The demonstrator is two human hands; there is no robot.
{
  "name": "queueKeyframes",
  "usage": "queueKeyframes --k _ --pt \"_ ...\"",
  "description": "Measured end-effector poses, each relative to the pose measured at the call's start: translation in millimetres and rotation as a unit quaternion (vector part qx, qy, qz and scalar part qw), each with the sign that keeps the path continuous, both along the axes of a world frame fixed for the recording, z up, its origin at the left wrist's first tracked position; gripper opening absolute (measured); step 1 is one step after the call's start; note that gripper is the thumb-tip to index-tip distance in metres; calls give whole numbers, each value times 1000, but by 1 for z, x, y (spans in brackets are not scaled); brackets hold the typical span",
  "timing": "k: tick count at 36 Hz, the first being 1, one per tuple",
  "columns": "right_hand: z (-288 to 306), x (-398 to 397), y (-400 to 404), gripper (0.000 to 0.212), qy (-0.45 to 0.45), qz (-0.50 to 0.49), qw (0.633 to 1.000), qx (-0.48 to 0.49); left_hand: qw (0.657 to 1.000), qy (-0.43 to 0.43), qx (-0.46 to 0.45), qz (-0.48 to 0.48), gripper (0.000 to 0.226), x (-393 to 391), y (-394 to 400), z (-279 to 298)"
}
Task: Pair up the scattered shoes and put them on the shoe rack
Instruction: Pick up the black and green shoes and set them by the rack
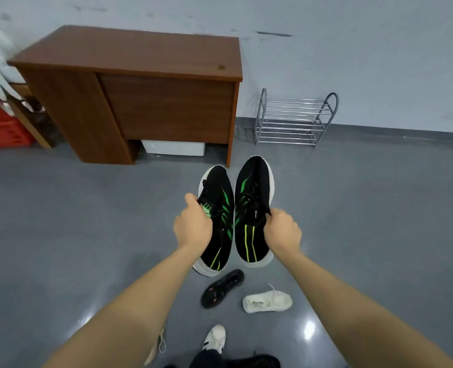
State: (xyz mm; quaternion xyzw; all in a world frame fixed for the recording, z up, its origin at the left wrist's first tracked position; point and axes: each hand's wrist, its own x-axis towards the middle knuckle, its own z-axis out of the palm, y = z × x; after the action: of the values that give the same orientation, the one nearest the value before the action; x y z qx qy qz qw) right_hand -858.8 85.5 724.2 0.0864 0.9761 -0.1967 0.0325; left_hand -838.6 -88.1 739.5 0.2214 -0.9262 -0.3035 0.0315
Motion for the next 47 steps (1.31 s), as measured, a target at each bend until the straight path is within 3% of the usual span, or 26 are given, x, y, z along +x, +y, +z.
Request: queueKeyframes --k 12,23,32,38,47 --pt "37 -143 15 26 30 -27 999 -11 998 10 -47 -43 12 -150 16 45" --pt "38 -263 74 27 55 -37 997 -27 997 21 -43 -56 9 -271 70 42" --pt "41 -412 141 25 8 11 999 -34 1000 -16 -21 -15 18 -411 143 33" --pt "53 -502 191 27 -9 47 998 -30 1000 -19 -12 3 9 -502 188 41" --pt "37 -608 234 26 -28 32 995 -92 999 -22 -11 27 13 -602 219 43"
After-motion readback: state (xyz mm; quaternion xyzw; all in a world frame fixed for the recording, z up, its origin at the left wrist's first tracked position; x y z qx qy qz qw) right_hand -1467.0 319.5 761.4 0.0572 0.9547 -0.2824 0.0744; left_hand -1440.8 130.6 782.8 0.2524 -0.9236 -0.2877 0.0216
